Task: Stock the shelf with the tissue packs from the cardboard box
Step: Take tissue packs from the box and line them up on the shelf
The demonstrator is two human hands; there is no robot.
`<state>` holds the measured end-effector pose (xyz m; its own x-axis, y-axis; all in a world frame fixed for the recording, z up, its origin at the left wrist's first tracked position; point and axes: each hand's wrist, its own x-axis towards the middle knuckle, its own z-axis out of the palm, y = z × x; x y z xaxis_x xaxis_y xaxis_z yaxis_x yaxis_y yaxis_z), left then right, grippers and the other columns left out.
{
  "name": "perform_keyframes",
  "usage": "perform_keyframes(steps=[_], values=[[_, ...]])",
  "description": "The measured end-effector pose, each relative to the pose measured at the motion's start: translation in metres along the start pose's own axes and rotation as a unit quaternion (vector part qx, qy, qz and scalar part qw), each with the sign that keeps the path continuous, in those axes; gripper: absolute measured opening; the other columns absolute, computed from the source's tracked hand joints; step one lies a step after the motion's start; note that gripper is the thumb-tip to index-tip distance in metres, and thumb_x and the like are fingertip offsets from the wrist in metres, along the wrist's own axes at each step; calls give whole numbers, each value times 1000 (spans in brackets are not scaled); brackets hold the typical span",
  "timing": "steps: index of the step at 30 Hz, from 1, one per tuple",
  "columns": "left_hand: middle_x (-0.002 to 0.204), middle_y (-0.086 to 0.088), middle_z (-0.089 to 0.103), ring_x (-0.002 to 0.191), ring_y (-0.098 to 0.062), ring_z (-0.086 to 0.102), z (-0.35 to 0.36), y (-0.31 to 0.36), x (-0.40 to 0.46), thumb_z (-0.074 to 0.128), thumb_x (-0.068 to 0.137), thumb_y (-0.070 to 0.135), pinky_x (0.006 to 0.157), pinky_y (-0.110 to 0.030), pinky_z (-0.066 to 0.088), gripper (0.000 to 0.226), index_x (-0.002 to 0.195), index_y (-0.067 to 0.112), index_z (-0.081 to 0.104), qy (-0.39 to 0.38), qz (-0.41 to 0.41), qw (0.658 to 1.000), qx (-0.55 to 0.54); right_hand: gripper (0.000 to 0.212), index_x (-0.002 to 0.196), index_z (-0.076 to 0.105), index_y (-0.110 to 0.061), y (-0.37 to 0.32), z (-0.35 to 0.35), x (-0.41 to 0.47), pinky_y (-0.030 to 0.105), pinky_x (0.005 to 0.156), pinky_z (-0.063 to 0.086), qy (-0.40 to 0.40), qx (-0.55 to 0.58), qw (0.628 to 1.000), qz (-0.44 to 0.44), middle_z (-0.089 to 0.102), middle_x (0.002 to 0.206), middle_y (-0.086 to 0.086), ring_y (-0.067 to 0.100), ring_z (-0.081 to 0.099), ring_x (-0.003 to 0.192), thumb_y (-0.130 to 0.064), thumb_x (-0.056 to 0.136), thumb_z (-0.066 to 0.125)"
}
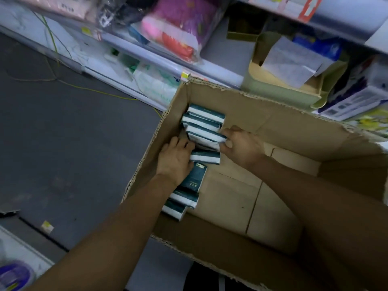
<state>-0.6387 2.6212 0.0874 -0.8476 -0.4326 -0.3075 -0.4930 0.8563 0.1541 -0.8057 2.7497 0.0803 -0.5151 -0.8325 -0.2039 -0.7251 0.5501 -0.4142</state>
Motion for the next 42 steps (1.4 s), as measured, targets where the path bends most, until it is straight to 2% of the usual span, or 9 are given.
perform_keyframes(steps=[7,11,16,19,23,26,29,34,42], values=[[94,-2,56,92,-30,61,-66,31,-36,58,95,23,71,-38,50,22,109,19,41,-56,-89,932,-347,24,112,65,-12,-1,-84,-71,23,64,49,118,149,981,39,64,99,2,16,60,69,-20,89,65],[121,2,56,72,-25,63,-113,61,-55,50,100,12,56,-36,57,36,130,30,52,-56,-162,793,-585,28,115,61,-16,-17,-136,-125,31,68,55,174,144,974,35,59,112,0,10,59,74,-14,87,66],[111,-12,61,79,-29,65,-189,114,-75,52,99,32,66,-39,60,21,95,29,72,-80,-194,673,-709,37,114,53,-24,-22,-188,-182,40,80,57,231,110,967,-17,39,141,-7,8,53,106,-4,85,63],[117,-7,63,102,-30,66,-215,142,-86,62,80,63,68,-38,61,39,103,32,70,-82,-131,687,-710,39,116,48,-29,-22,-217,-208,39,82,56,258,122,958,-41,29,149,-10,9,54,112,-6,87,60],[124,3,61,109,-20,65,-240,184,-100,77,80,34,69,-34,60,28,105,30,66,-21,-57,692,-719,52,122,47,-29,-19,-249,-241,33,96,51,308,222,925,-21,33,148,-13,10,49,127,-26,80,77],[125,2,60,100,-14,69,-256,224,-111,76,83,25,70,-34,60,24,104,30,64,25,-4,686,-727,64,128,44,-27,-23,-276,-271,33,87,54,338,465,813,90,56,130,-4,17,64,107,-39,76,78],[126,-3,59,94,-12,71,-265,271,-126,75,84,23,75,-38,60,26,107,30,64,60,43,692,-718,40,117,59,-8,-14,-307,-304,32,69,53,307,602,714,185,70,108,17,19,70,84,-29,86,70],[118,-5,66,88,-22,73,-270,369,-164,72,87,22,76,-39,61,28,110,31,60,79,103,714,-688,20,99,71,-14,20,-352,-375,33,73,52,287,635,691,194,74,94,1,16,68,88,-26,82,75],[121,14,56,102,-19,64,-277,488,-200,60,95,36,75,-34,59,11,106,37,61,117,155,774,-603,17,97,62,-16,99,-431,-478,29,64,48,405,669,603,154,70,92,3,17,63,80,-7,84,69]])
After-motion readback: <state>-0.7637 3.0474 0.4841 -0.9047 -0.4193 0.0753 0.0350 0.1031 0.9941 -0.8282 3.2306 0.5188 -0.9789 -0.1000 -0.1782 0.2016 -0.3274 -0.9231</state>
